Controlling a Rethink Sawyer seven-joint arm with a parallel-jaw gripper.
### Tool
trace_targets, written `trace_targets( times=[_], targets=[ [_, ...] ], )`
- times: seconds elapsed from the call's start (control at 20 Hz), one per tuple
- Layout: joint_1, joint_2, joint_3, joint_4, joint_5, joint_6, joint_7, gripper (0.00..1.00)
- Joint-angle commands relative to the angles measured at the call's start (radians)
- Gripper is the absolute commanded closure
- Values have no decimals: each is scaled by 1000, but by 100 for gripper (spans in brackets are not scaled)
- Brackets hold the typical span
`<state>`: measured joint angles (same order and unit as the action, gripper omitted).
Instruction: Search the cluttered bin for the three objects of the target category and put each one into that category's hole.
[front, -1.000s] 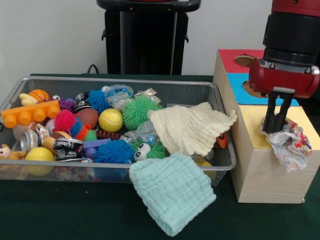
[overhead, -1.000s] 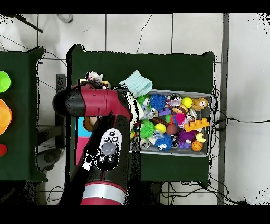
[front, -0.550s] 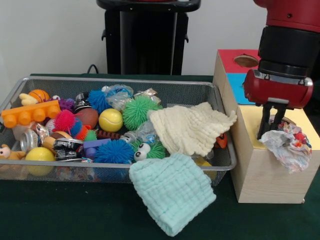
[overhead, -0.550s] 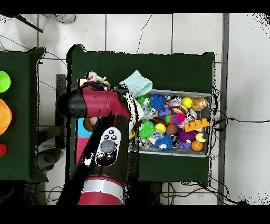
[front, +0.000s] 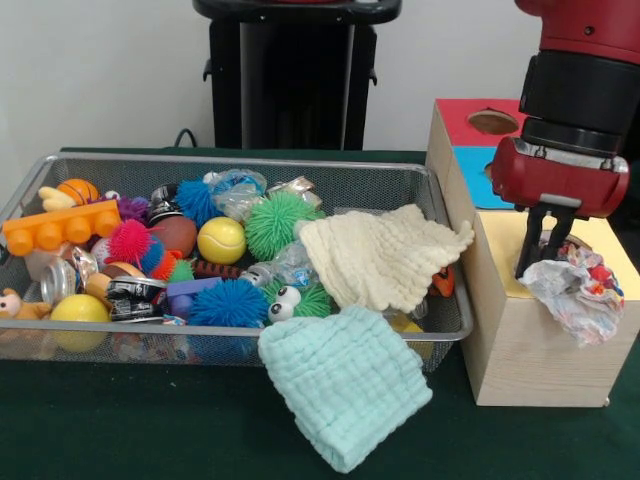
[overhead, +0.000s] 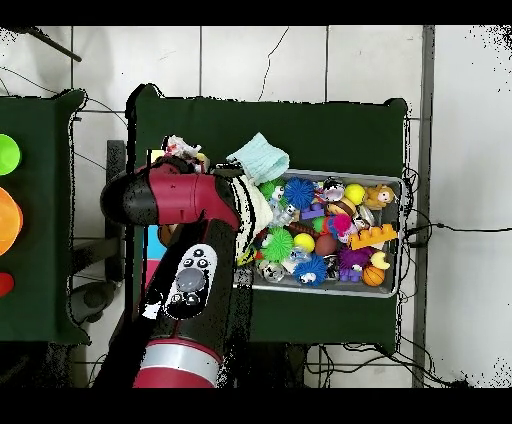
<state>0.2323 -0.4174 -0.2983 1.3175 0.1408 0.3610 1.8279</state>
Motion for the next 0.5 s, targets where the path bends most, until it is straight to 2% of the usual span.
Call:
trace_targets(
  times=[0.05,0.3,0.5],
  targets=[
    [-24,57,63,65,-31,52,113,100],
    [-45,-65,99,114,-8,188,69,100],
    [-50,-107,105,125,-5,236,58,100]
  ],
)
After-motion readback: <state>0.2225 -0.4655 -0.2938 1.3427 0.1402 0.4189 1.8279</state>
